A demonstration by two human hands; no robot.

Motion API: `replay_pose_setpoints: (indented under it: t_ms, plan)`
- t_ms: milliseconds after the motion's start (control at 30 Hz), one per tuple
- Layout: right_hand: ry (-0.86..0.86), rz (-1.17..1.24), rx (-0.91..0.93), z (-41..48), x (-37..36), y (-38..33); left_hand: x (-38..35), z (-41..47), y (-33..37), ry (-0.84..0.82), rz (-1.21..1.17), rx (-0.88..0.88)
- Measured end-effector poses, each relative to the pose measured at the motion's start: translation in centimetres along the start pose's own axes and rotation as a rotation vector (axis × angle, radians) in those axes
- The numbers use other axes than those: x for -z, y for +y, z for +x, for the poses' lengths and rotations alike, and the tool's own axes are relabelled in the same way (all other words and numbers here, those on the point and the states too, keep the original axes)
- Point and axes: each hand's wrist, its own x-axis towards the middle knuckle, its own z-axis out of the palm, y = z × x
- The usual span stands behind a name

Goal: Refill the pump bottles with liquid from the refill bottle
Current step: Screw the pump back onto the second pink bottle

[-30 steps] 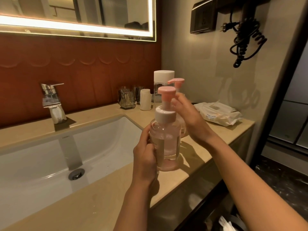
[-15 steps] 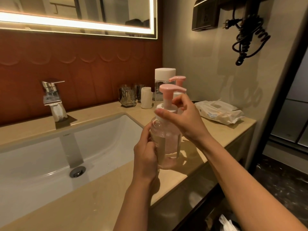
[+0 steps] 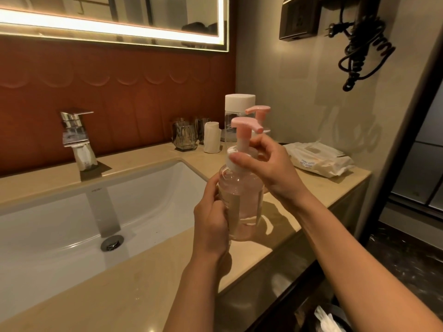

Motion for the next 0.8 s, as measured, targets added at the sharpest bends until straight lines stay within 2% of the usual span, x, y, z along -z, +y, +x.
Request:
replay_pose_setpoints:
  t_ms: [100,200,333,400,800]
  plan:
    - [0.077,-0.111,0.017,0.0,-0.6,-0.2,0.0,0.0,0.1,0.000,-0.004,0.006]
    - [0.058,-0.203,0.029,0.0,-0.5,-0.2,0.0,0.1,-0.1,-0.001,-0.007,0.008]
    - [-0.110,0.046,-0.038,-0.3,0.4,-0.3,0.0,0.1,-0.1,0.005,-0.005,0.010]
    - [-0.162,0.083,-0.048,-0.3,0.8,-0.2,0.0,0.1,-0.1,0.005,-0.006,0.012]
    - [-0.122,0.153,-0.059,-0.7,1.1,0.5,0.0,0.0,0.0,-0.005,0.003,0.002]
